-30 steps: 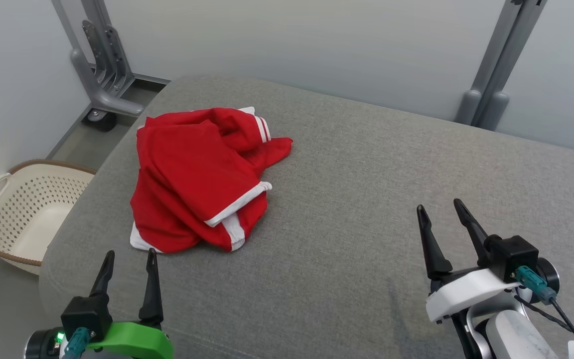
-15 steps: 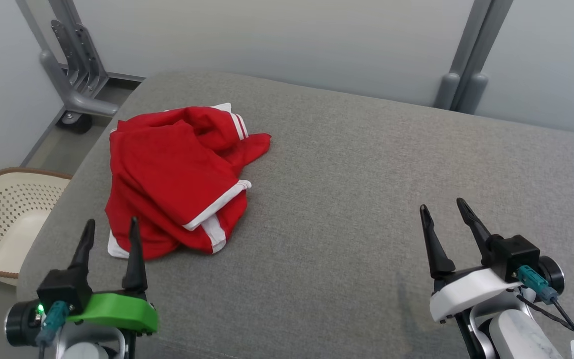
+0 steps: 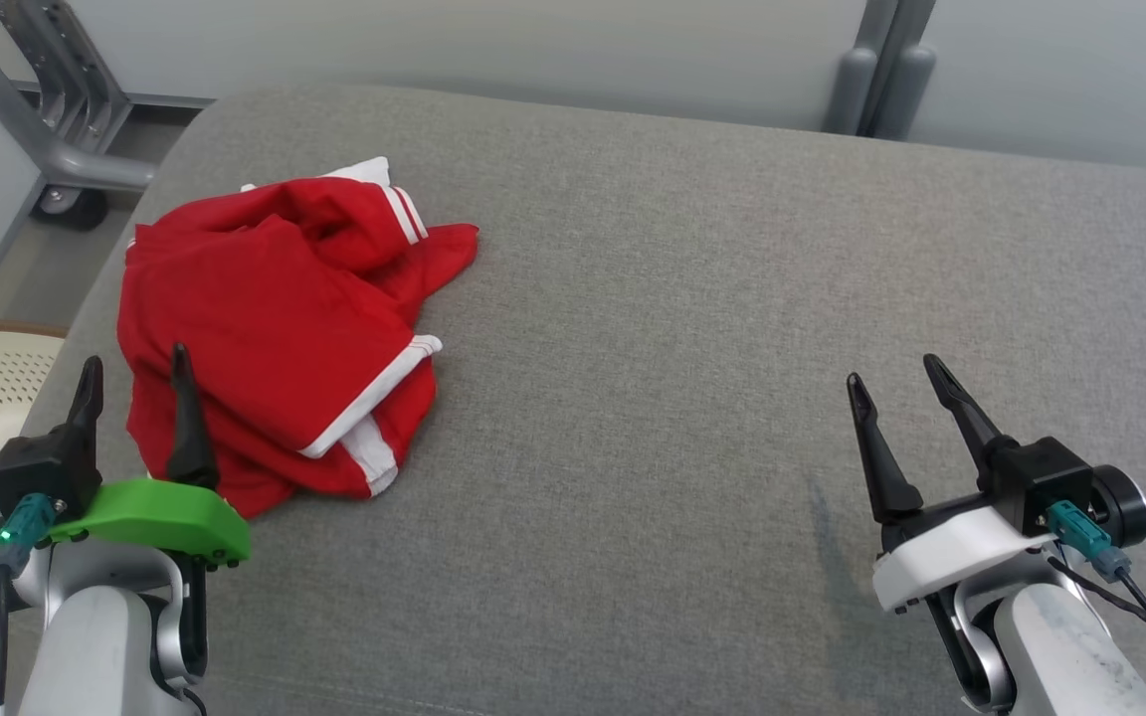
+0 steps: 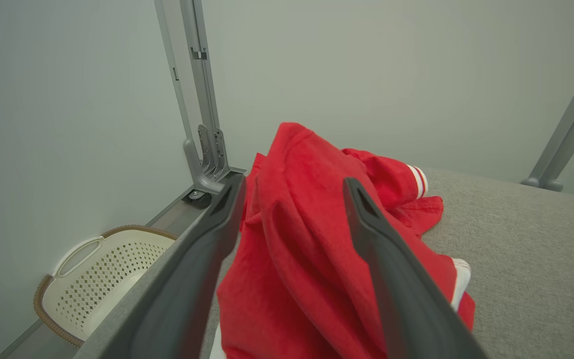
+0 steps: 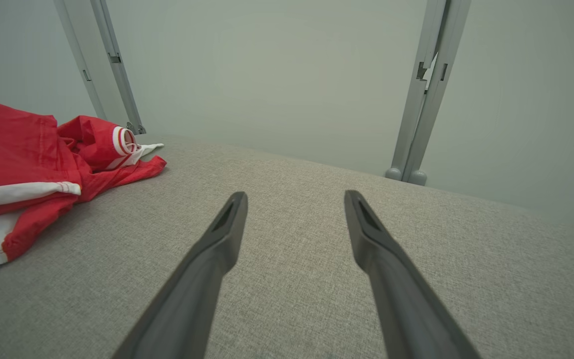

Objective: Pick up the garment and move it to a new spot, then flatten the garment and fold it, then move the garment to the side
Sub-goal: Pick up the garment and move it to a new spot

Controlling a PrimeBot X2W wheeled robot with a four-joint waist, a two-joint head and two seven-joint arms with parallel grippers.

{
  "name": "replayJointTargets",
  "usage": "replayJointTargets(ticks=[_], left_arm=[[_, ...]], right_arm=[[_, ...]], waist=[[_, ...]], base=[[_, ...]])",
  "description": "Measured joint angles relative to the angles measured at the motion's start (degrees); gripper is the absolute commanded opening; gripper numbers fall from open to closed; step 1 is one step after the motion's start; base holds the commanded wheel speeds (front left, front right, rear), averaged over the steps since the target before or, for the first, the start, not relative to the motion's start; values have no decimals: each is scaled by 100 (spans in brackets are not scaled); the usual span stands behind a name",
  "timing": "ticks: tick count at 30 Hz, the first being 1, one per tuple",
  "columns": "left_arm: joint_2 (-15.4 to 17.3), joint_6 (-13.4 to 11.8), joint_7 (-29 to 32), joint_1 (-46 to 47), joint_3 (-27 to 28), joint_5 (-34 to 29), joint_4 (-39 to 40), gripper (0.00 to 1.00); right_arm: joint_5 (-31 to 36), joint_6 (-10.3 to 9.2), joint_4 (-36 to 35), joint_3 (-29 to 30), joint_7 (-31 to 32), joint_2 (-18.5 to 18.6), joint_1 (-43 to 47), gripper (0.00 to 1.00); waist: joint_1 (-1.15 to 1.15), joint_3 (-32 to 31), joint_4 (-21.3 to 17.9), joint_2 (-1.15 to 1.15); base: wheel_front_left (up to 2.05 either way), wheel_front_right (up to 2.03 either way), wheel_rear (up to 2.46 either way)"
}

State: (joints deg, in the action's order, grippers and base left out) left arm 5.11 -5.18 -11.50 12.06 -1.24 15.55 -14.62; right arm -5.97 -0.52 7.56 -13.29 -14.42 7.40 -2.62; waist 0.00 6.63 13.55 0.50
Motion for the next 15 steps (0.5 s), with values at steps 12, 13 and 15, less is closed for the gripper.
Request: replayJointTargets(ticks=[12, 13, 15], left_arm=[[45, -47, 328, 535, 341, 204, -927, 100], [25, -47, 354, 614, 359, 225, -987, 100], [-20, -64, 376, 765, 413, 253, -1096, 100]], right_arm=[[45, 60, -144, 9, -1, 133, -295, 100], [46, 67, -156, 9, -1, 138, -323, 100], [49, 103, -162, 2, -1, 141, -380, 100]], waist=[[0, 663, -341, 0], [0, 716, -363, 0], [0, 816, -402, 0]], base=[[0, 0, 0], [0, 0, 0], [0, 0, 0]])
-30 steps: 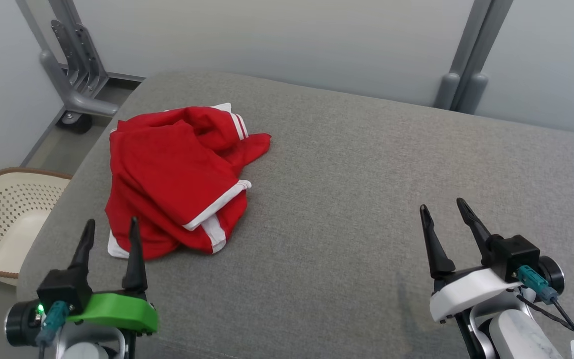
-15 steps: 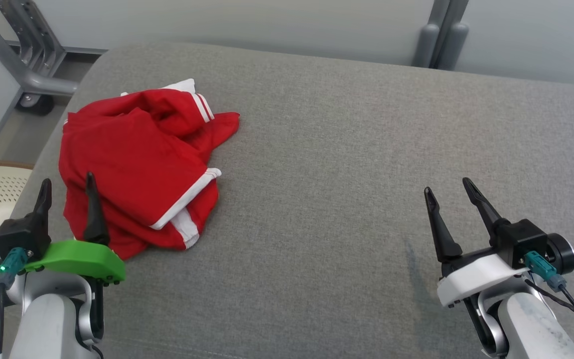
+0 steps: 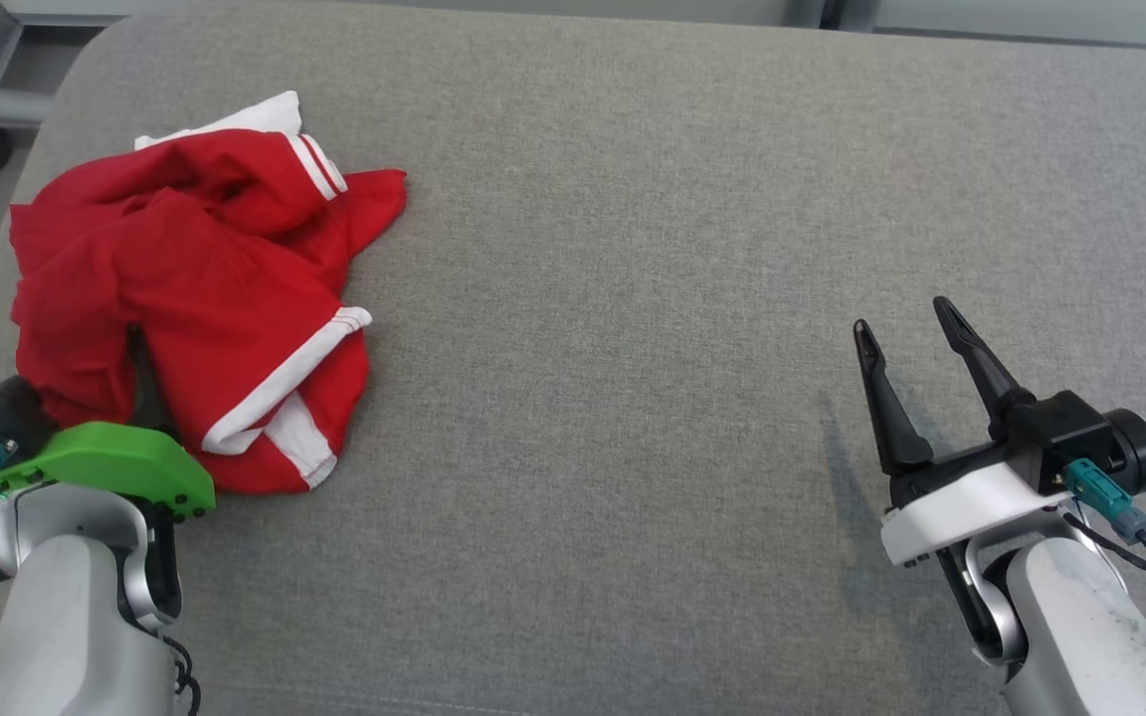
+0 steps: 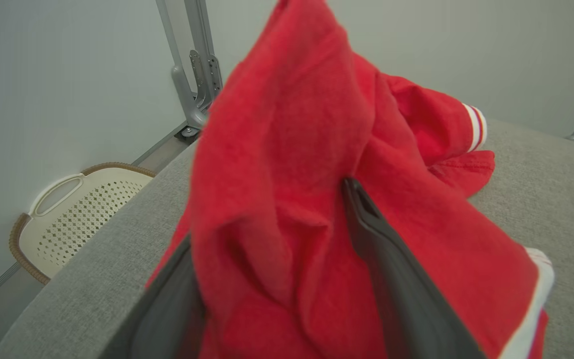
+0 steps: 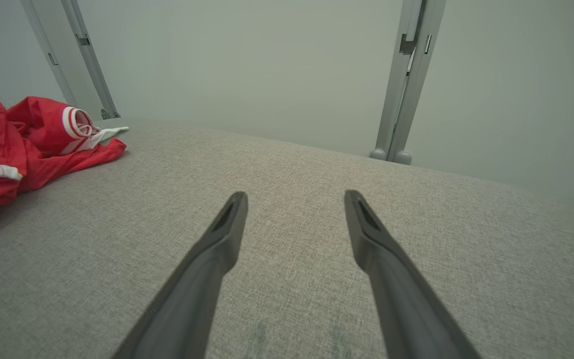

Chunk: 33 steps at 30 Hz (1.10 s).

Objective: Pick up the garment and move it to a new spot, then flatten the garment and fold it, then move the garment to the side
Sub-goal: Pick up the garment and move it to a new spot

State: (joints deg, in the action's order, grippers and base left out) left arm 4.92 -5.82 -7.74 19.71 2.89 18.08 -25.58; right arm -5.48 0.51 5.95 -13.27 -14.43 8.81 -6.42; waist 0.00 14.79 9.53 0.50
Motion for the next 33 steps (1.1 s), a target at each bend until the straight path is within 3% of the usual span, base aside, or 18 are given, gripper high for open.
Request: replayJointTargets(ticks=[6, 7, 10, 16, 22, 33], left_arm=[[5, -30, 67, 311, 97, 136, -360, 98], [15, -30, 81, 324, 93, 136, -410, 61], [30, -30, 116, 372, 83, 132, -588, 0], [80, -10, -108, 478, 52, 129, -716, 0], [56, 294, -474, 656, -245, 14, -520, 0], [-66, 721, -601, 838, -803, -261, -40, 0]], right_arm=[[9, 51, -18, -38, 0, -2, -167, 100], [9, 60, -19, -48, 0, -5, -189, 100], [9, 66, -18, -40, 0, -13, -258, 100], [9, 45, -4, 15, 0, -24, -283, 100], [-5, -5, 36, 107, 0, -131, -299, 100], [-108, -3, 210, 64, 0, -342, -318, 100]], waist=[[0, 260, -105, 0], [0, 296, -123, 0], [0, 390, -182, 0], [0, 464, -266, 0], [0, 385, -260, 0], [0, -41, -239, 0]], base=[[0, 0, 0], [0, 0, 0], [0, 0, 0], [0, 0, 0], [0, 0, 0], [0, 0, 0]])
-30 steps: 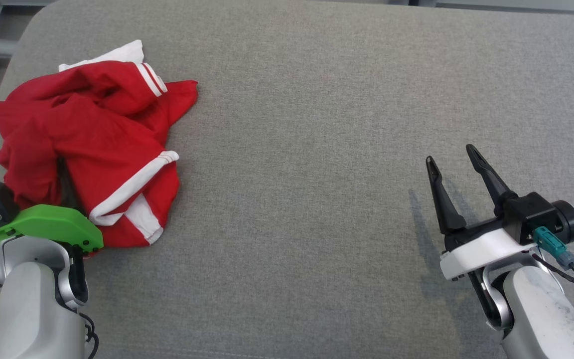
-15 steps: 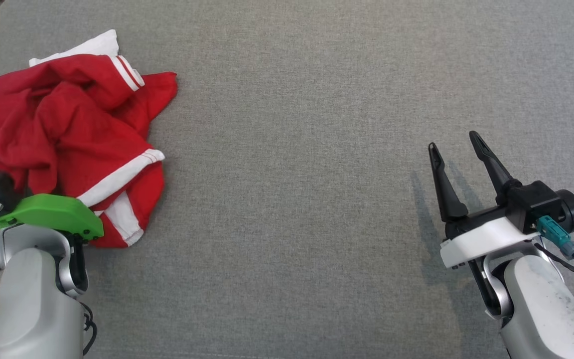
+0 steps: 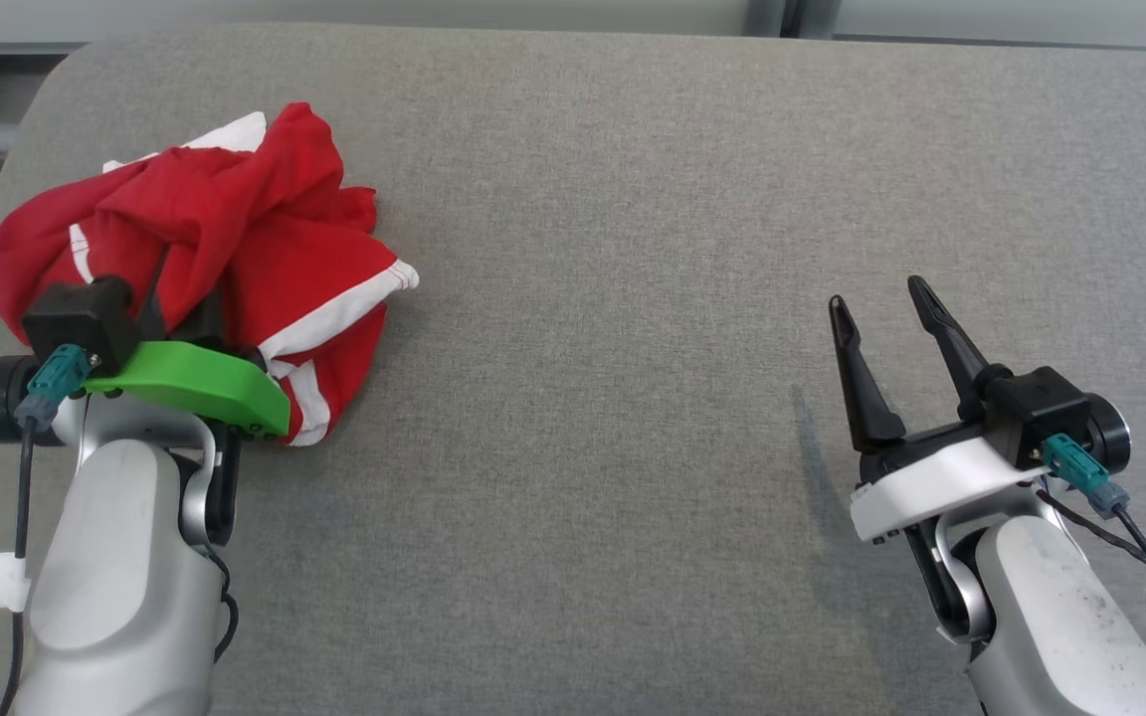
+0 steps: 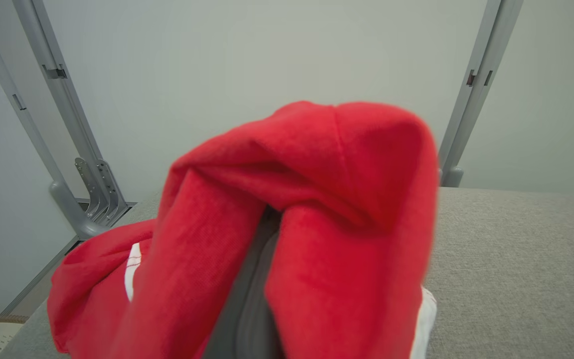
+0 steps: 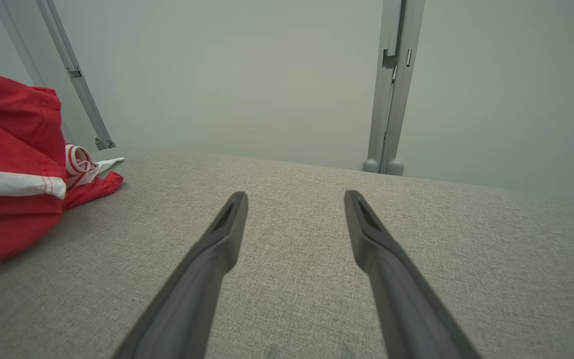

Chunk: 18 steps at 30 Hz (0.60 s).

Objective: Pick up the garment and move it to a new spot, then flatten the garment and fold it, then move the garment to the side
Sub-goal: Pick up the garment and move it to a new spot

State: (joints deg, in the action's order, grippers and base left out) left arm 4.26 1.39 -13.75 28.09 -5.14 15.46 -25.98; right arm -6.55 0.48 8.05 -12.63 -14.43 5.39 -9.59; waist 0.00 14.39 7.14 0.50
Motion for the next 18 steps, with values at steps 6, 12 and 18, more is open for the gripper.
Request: replayJointTargets(ticks=[6, 12, 18], left_arm=[[-65, 167, -44, 0, -179, -9, 214, 0], [-160, 221, -45, 1, -409, -9, 297, 0], [-192, 257, 20, 12, -758, -10, 169, 0]], right_arm=[[-16, 1, 75, -42, 0, -22, 14, 100], [-49, 2, 101, -105, 0, -84, 40, 100], [-56, -13, 82, -130, 0, -155, 85, 100]], waist=[[0, -253, -142, 0], [0, -389, -438, 0], [0, -431, -904, 0]], base=[[0, 0, 0], [0, 0, 0], [0, 0, 0]])
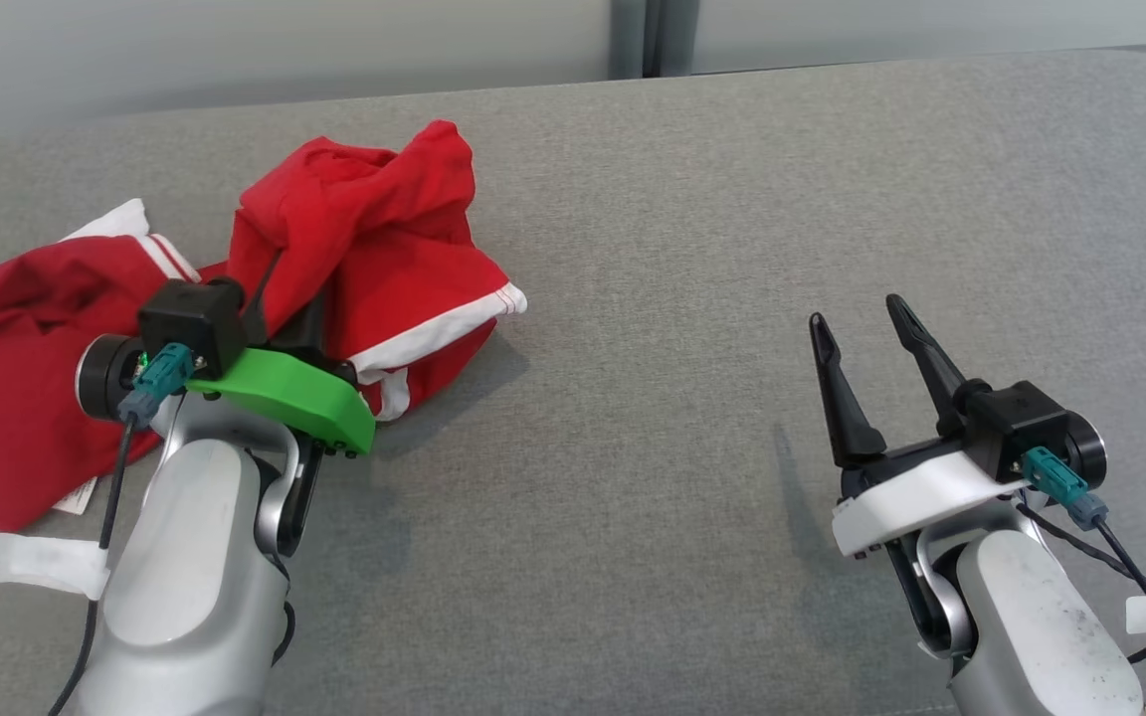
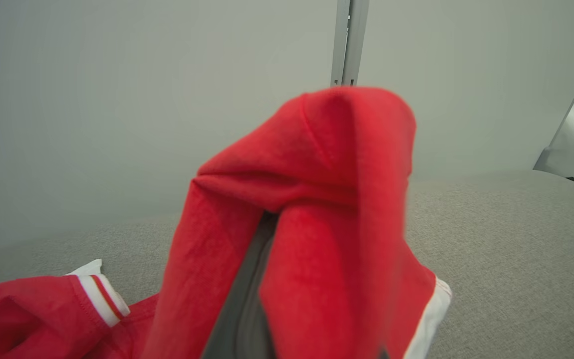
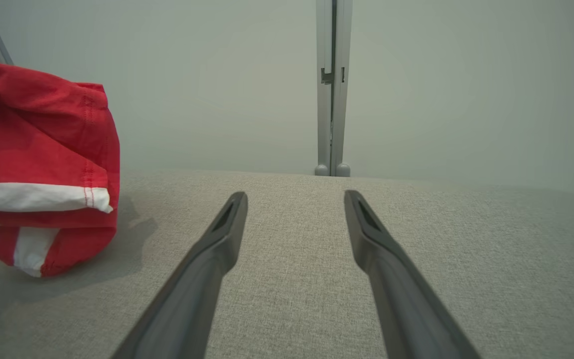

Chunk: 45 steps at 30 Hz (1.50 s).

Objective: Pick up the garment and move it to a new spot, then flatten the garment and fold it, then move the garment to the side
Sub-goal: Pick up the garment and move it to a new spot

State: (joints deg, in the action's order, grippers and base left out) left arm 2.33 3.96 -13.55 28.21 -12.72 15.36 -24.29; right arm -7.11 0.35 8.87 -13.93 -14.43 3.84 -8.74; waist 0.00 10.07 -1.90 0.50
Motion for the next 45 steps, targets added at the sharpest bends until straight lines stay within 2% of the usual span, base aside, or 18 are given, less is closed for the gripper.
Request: replayJointTargets(ticks=[6, 12, 16, 20, 28, 34, 39, 45], left_arm=[[-18, -19, 125, 239, -214, -44, -133, 0], [-29, 14, 296, 611, -620, -316, -78, 0], [-23, 66, 397, 775, -726, -382, 65, 0], [-35, 179, 546, 849, -1056, -431, 71, 0], [-43, 257, 1149, 851, -1502, -448, 201, 0], [-19, 267, 1700, 862, -1650, -433, 213, 0], [59, 312, 2013, 979, -1914, -424, -86, 0], [60, 312, 2056, 1327, -1922, -456, -303, 0]], right_arm=[[-2, -94, -99, 54, 0, -10, 65, 100], [-47, -93, -137, 11, 0, -29, 83, 100], [-52, -87, -124, -99, 0, -44, 65, 100], [-111, -118, -122, 125, 0, -46, 72, 100], [-152, -138, -110, 155, 0, -45, 86, 100], [-151, 3, -93, -119, 0, -62, 86, 100], [-151, 33, -76, -233, 0, -63, 82, 100], [-151, 93, -54, -421, 0, -66, 60, 100]], waist=[[0, 73, -436, 0], [0, 204, -880, 0], [0, 283, -1185, 0], [0, 324, -1435, 0], [0, 221, -1357, 0], [0, 157, -1291, 0], [0, 254, -1428, 0], [0, 442, -1731, 0]], base=[[0, 0, 0], [0, 0, 0], [0, 0, 0], [0, 0, 0], [0, 0, 0], [0, 0, 0], [0, 0, 0], [0, 0, 0]])
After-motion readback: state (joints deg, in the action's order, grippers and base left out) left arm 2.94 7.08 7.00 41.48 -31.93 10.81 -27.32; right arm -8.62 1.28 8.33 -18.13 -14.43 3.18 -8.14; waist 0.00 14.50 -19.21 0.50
